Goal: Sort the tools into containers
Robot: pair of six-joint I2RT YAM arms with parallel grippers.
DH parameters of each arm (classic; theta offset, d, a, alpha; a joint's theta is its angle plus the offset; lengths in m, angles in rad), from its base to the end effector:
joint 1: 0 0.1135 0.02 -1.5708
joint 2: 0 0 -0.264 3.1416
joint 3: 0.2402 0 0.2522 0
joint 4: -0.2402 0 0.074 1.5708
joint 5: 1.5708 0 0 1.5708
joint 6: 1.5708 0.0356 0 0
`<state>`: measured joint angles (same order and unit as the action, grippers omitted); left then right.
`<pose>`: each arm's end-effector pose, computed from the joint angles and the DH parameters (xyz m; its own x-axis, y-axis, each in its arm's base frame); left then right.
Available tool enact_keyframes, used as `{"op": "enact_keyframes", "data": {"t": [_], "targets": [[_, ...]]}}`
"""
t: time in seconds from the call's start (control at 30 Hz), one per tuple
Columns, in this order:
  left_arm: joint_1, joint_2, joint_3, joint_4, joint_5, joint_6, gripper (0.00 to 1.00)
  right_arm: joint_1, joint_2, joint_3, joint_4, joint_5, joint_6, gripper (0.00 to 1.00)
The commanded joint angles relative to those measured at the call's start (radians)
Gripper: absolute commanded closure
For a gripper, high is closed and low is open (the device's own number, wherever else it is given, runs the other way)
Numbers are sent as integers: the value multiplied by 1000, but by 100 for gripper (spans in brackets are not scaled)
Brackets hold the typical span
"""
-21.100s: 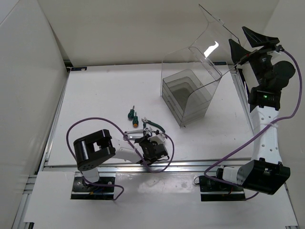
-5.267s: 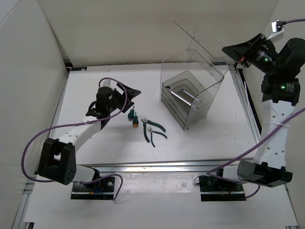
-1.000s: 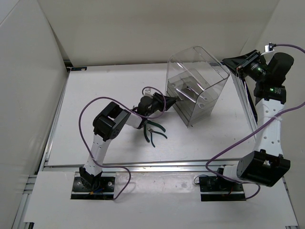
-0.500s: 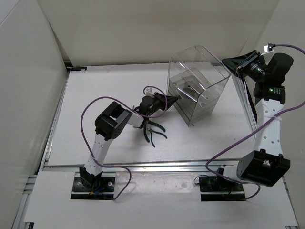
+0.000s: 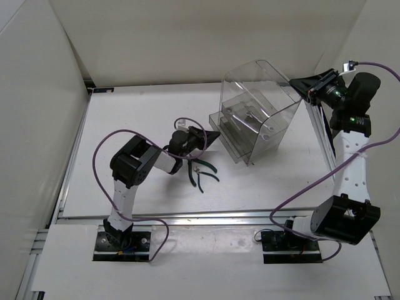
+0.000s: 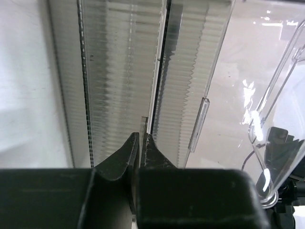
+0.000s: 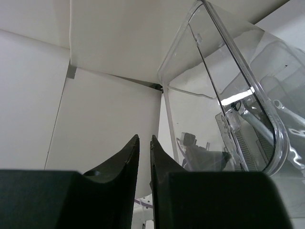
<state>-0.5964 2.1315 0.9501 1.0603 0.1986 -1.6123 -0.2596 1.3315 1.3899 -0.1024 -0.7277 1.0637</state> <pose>0.3411 -0.2400 0.1201 -0.7079 -0.7033 0.0650 -0.1294 0.0387 -0.9908 0.2950 -0.0539 0.4397 -0.4145 0.7855 -0.4596 -0.1816 0.4234 0.8875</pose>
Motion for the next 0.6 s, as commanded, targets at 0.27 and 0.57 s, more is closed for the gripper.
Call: {"op": "enact_keyframes", "data": {"t": [0.27, 0.57], "targets": [[61, -174, -162, -48, 41, 20, 90, 20, -6, -9, -17, 30, -21, 82], [93, -257, -247, -65, 56, 35, 90, 53, -18, -28, -54, 50, -33, 83]]}}
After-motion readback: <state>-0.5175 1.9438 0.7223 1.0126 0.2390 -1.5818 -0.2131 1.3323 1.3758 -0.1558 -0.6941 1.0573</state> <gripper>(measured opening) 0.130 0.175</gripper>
